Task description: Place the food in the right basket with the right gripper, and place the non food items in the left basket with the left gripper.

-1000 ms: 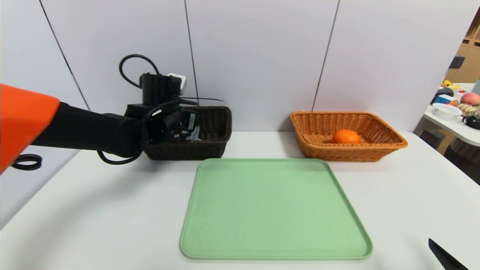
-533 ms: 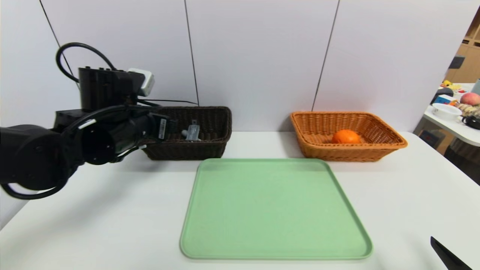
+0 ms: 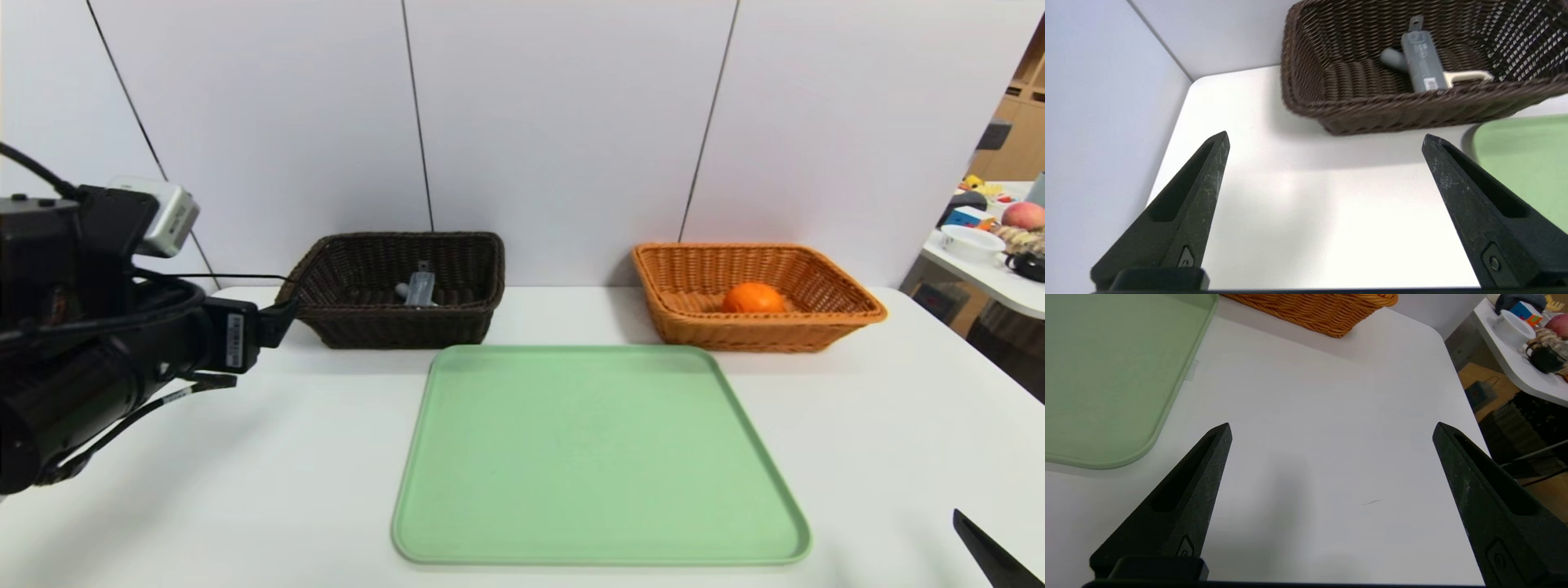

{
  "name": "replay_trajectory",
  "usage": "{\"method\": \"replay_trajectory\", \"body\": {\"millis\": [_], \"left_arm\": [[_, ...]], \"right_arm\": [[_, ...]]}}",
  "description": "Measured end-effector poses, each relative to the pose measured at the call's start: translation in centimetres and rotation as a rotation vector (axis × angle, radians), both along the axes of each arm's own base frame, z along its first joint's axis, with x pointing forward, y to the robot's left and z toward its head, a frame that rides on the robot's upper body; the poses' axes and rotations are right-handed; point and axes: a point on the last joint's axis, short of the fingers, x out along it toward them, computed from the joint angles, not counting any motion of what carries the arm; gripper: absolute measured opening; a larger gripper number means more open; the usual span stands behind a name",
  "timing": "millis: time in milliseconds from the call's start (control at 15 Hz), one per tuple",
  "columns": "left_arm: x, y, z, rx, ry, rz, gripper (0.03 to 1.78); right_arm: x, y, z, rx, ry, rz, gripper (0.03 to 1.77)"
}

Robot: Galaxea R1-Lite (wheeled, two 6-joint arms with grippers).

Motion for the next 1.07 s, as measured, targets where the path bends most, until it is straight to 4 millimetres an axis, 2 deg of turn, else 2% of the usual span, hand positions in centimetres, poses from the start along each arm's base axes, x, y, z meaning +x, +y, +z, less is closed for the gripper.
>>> {"method": "replay_trajectory", "body": {"millis": [333,600,733,1067], "left_arm": [[-5.8,2.5,-2.1,0.018,0.018,0.063,1.69],[-9.7,4.7,-3.9,0.021,0.026,0.162,1.69],[-11.2,5.6,-4.9,0.023,0.018,0.215,1.69],[-13.3,6.6,-6.3,0.009,-0.019,0.306,1.69]], "right_arm": [[-0.3,-0.7,0.1,-0.017,-0.022,-0.114,1.69],[-0.8,-1.4,0.3,-0.029,-0.026,-0.217,1.69],[-1.4,-1.5,0.3,-0.032,-0.009,-0.236,1.69],[-3.1,-1.7,0.6,-0.029,-0.019,-0.261,1.69]]}}
